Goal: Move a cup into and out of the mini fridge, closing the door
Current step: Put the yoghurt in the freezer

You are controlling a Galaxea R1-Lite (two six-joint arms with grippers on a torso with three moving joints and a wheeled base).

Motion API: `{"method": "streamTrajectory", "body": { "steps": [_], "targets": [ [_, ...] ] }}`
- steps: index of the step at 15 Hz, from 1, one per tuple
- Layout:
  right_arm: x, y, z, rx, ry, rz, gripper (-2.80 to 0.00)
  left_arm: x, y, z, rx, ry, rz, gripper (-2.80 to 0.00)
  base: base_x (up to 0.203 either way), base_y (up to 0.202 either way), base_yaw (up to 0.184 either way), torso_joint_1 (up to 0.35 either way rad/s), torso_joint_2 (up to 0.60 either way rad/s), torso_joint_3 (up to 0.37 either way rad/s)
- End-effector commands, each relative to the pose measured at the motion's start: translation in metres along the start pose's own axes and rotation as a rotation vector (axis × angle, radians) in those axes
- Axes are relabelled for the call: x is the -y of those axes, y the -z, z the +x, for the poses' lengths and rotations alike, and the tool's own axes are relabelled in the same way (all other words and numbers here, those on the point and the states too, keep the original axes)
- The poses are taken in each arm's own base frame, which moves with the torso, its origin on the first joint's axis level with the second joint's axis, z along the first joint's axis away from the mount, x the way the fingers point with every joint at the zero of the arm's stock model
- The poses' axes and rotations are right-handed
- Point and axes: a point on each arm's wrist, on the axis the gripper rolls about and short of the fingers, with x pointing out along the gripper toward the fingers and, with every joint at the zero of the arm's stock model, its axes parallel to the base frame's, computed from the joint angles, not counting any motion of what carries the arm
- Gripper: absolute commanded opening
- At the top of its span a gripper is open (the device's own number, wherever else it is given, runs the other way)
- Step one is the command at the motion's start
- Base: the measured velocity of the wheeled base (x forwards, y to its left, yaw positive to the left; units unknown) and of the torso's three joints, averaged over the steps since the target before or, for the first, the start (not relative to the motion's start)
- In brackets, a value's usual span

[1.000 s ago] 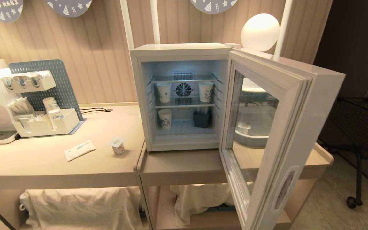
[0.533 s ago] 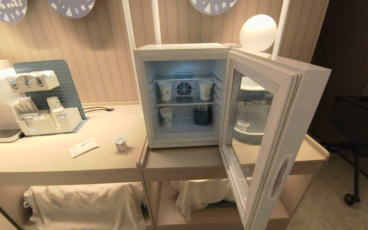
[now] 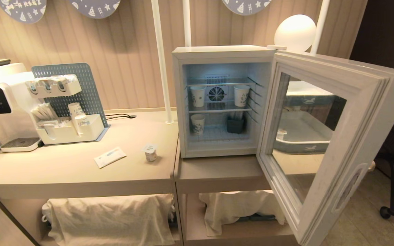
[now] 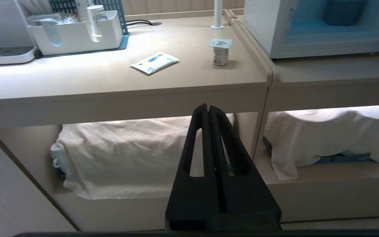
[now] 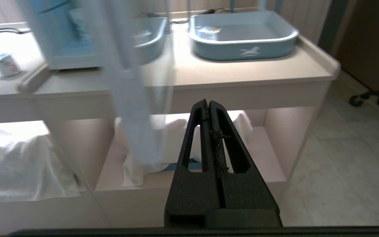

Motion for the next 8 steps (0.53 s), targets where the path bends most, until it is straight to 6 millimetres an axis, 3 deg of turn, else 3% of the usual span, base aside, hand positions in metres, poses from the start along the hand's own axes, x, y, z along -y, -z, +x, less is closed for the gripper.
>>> {"method": "streamTrajectory", "body": {
  "steps": [1,8],
  "targets": [
    [0.0000,0.0000,0.0001,-0.001,-0.001,-0.001,-2.80,0.0000,0.0000,0.0000,0.000,-0.001,0.001,-2.80,0.000,0.188,0.002,0.004,0.00,-0.001],
    [0.0000,0.0000,0.0001,-0.001,-0.001,-0.001,-2.80,0.0000,0.0004,0.0002,-0.001,-0.001,0.000,-2.80,0.000,0.188,0.000,0.002,0.00,0.001]
  ]
}}
